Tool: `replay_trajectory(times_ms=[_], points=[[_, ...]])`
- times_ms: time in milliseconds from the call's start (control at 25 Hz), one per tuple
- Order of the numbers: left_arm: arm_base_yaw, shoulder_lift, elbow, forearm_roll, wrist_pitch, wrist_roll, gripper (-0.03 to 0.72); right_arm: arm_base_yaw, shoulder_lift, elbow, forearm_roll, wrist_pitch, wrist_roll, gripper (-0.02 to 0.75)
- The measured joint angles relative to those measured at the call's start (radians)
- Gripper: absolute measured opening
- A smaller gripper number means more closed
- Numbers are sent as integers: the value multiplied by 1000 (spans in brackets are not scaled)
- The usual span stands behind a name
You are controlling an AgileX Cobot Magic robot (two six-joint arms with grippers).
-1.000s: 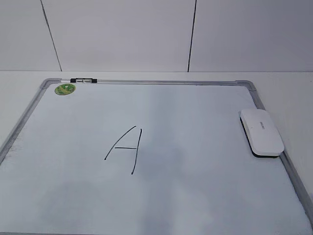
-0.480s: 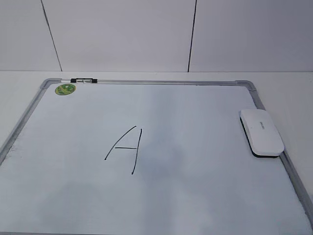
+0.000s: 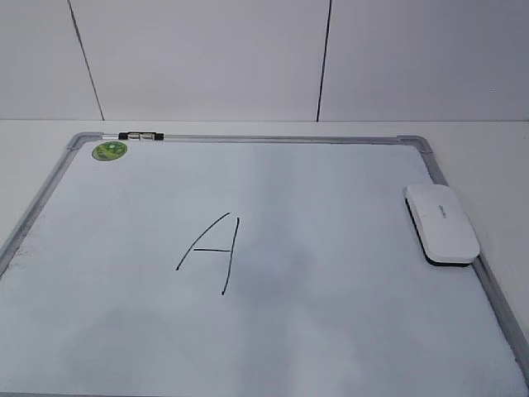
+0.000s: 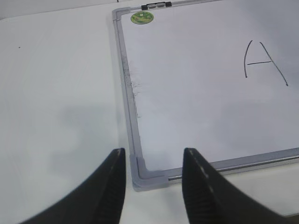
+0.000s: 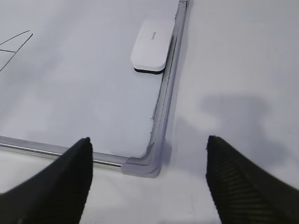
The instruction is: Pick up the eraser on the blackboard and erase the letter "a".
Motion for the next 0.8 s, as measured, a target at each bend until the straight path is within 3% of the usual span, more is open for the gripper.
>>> replay_trajectory(times_ms=[600, 800], points=[[200, 0, 0, 0, 0, 0, 307, -162, 0, 0, 0, -2, 0, 580], [222, 0, 0, 0, 0, 0, 307, -189, 0, 0, -2, -2, 0, 580]])
